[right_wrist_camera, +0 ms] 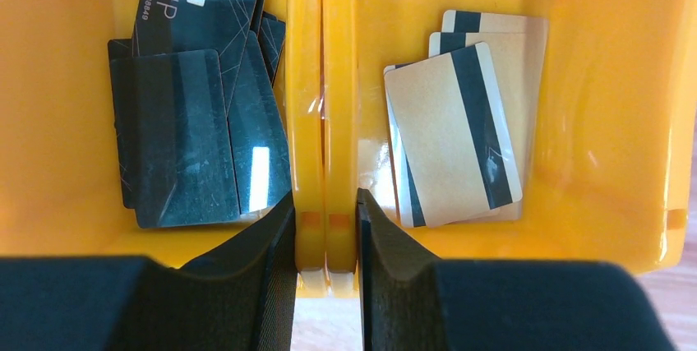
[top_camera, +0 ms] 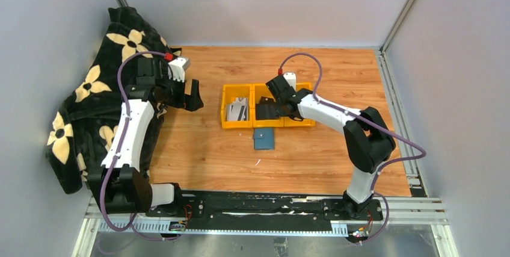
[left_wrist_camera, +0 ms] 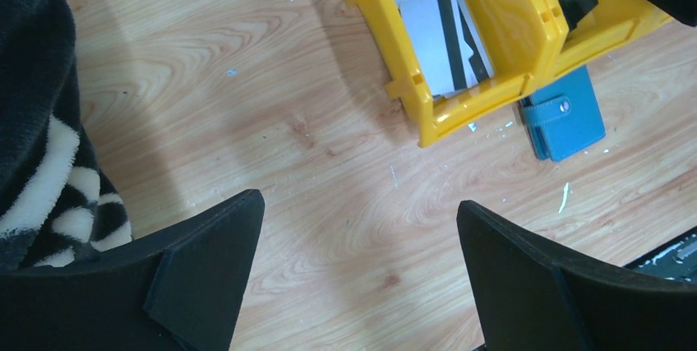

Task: Take the credit cards out of the card holder
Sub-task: Move the storage box to the center of the board, then open the card holder at the center of the board.

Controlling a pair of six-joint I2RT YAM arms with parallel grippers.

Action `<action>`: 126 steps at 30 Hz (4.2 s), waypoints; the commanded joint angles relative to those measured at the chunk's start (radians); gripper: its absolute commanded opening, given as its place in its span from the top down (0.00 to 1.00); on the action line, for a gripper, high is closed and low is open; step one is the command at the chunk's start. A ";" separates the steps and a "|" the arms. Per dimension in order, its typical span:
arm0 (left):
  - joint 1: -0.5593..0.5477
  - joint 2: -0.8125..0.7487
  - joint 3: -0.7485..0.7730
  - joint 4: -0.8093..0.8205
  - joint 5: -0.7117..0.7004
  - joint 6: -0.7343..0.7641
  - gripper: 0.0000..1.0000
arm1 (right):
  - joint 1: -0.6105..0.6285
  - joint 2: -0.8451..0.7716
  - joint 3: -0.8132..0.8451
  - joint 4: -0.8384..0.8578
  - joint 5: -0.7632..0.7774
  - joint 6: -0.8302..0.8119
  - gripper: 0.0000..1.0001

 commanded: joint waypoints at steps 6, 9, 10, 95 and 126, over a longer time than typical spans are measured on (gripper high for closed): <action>-0.005 -0.056 -0.015 -0.032 0.039 -0.006 0.00 | 0.025 -0.093 -0.093 0.022 0.025 0.072 0.92; -0.005 -0.060 -0.010 -0.038 0.038 -0.009 0.00 | 0.030 -0.039 -0.064 0.060 0.040 0.067 0.92; -0.005 -0.059 -0.004 -0.047 0.037 -0.010 0.00 | 0.030 -0.013 -0.027 0.060 0.046 0.064 0.92; -0.183 -0.001 -0.085 -0.078 0.371 -0.329 0.00 | 0.492 -0.422 -0.315 0.482 -0.052 -0.024 0.32; -0.181 -0.011 0.089 -0.036 0.440 -0.489 0.98 | 0.508 -0.348 -0.157 0.543 -0.179 -0.098 0.21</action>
